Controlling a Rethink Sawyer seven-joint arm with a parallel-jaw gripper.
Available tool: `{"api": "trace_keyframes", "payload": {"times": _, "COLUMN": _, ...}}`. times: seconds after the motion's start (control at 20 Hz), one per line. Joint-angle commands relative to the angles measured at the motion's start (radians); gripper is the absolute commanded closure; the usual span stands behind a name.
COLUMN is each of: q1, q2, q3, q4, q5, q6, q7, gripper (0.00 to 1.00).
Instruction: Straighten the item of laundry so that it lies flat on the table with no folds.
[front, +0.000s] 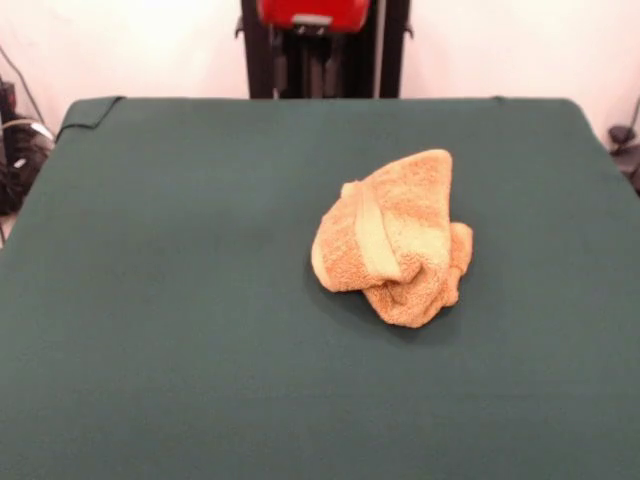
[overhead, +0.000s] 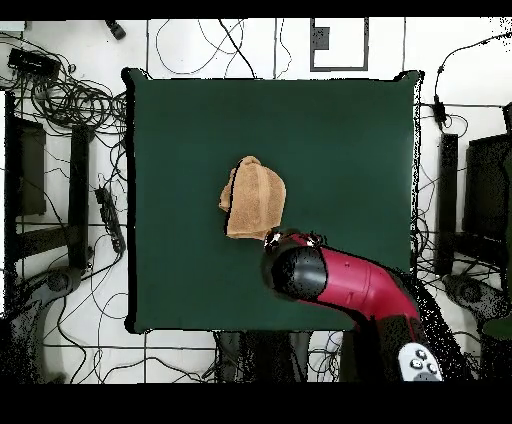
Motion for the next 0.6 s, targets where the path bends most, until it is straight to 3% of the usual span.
{"api": "trace_keyframes", "payload": {"times": 0.05, "q1": -0.027, "q2": 0.183, "q3": 0.121, "q4": -0.207, "q5": -0.052, "q6": 0.061, "q7": -0.028, "gripper": 0.0}}
{"api": "trace_keyframes", "payload": {"times": 0.25, "q1": -0.041, "q2": 0.247, "q3": 0.126, "q4": -0.297, "q5": -0.063, "q6": 0.092, "q7": -0.033, "gripper": 0.0}}
{"api": "trace_keyframes", "payload": {"times": 0.6, "q1": 0.008, "q2": 0.319, "q3": 0.118, "q4": -0.452, "q5": -0.031, "q6": 0.179, "q7": 0.01, "gripper": 0.0}}
